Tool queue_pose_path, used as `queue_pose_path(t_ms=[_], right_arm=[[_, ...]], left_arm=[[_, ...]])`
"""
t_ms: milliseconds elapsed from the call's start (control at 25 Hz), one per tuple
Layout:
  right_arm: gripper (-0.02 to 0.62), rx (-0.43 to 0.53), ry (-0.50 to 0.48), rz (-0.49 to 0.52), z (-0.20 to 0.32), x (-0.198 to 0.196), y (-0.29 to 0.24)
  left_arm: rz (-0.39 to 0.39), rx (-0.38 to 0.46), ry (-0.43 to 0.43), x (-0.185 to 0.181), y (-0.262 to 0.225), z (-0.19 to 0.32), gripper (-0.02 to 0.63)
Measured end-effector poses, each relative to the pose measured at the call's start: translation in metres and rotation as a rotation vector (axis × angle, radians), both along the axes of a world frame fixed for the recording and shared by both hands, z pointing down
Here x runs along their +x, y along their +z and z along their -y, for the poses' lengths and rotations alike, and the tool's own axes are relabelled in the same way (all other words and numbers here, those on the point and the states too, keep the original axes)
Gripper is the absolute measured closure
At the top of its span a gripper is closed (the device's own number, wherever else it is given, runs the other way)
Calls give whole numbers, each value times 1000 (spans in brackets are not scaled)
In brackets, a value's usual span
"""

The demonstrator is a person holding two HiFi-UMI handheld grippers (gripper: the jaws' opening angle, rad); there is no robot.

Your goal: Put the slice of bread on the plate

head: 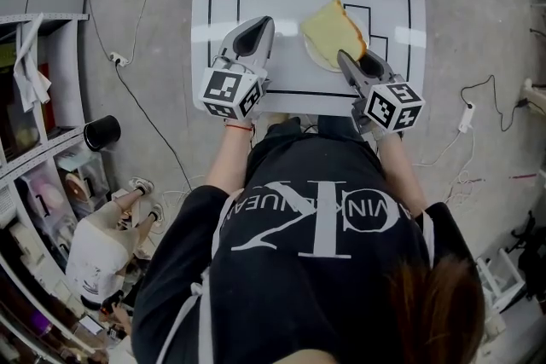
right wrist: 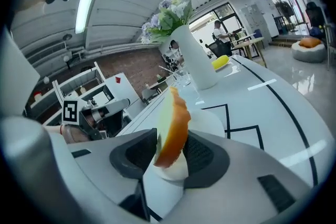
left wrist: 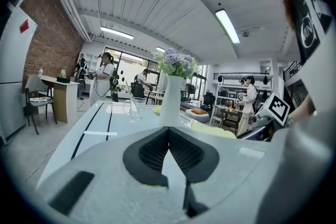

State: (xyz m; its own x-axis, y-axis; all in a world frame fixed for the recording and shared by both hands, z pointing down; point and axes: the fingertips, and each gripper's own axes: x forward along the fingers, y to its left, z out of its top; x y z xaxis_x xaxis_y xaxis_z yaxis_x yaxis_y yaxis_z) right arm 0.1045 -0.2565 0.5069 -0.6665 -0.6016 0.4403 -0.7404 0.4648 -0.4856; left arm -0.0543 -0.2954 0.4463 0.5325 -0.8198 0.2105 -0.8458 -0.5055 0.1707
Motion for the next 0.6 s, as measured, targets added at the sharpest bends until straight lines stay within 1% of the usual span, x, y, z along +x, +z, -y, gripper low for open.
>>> queue_pose_path(t_ms=[80,160,440,600], right_arm=[[436,1,-4,-58,0,2,4],[419,-2,-1,-95,0,3,5],[360,-30,45,-184,4,17,13],[351,-19,51,-222,6,17,13]], left_arm=[[-1,-1,1,-1,0,0,595],[-3,-2,3,-2,0,1,595],[-1,-6,14,0,1,5,595],[-1,-3,19,0,1,6,595]])
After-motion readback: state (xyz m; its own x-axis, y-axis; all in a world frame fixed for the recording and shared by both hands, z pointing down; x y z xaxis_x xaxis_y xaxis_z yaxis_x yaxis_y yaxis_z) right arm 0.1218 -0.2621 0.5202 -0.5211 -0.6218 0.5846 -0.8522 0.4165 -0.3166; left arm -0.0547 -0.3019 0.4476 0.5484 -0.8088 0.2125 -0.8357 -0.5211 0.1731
